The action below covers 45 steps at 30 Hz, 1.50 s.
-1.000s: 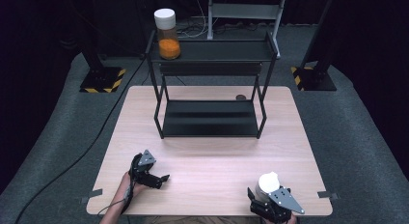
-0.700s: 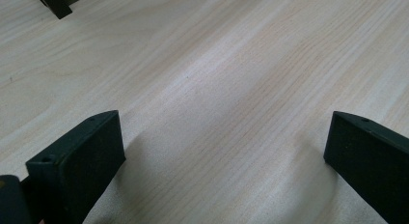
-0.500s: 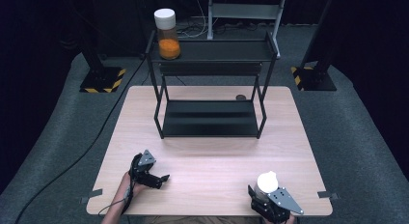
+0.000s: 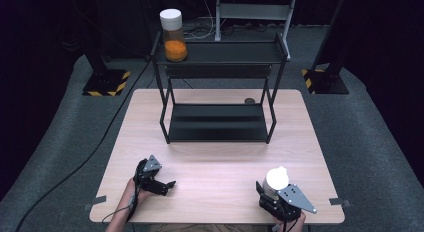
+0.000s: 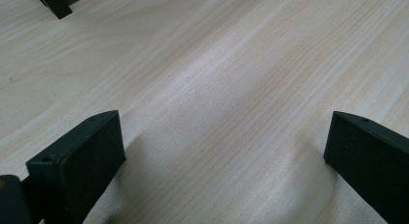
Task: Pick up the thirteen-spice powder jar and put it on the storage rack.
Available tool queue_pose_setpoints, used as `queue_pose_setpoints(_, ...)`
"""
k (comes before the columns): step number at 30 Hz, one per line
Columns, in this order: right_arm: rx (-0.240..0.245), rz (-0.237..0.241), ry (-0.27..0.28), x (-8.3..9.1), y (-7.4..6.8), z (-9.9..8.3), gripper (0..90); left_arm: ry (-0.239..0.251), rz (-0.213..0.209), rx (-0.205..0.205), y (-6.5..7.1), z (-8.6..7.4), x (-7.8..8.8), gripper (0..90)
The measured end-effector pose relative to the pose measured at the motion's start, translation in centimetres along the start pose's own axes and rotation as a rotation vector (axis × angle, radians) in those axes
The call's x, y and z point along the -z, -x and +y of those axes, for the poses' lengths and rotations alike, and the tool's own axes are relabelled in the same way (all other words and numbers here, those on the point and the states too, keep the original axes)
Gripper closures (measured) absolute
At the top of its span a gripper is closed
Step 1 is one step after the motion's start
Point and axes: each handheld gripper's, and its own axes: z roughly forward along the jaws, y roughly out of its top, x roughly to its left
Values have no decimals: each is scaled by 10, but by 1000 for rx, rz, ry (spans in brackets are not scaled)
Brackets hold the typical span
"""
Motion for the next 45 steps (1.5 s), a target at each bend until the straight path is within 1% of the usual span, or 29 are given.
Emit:
queue_pose_setpoints(7,2,9,2,-9,6,12,301,0,1,0,0,0,0,1)
queue_pose_setpoints(13,6,22,20,-19,13,23,301,0,3,3,1,0,0,1)
queue_pose_setpoints(21,6,42,24,-37,24,39,301,0,3,1,1,0,0,1)
queue_pose_setpoints(28,15,57,33,-52,32,53,300,0,3,1,1,0,0,1)
queue_pose_setpoints(31,29,62,37,-60,34,61,301,0,3,2,1,0,0,1)
queue_pose_setpoints(33,27,70,35,-65,37,66,301,0,4,2,1,0,0,2)
queue_pose_setpoints(38,35,74,38,-76,38,75,300,0,3,2,1,0,0,1)
queue_pose_setpoints(40,29,73,40,-79,39,78,300,0,3,2,1,0,0,1)
queue_pose_setpoints(45,29,73,36,-87,42,84,301,0,4,2,1,0,0,1)
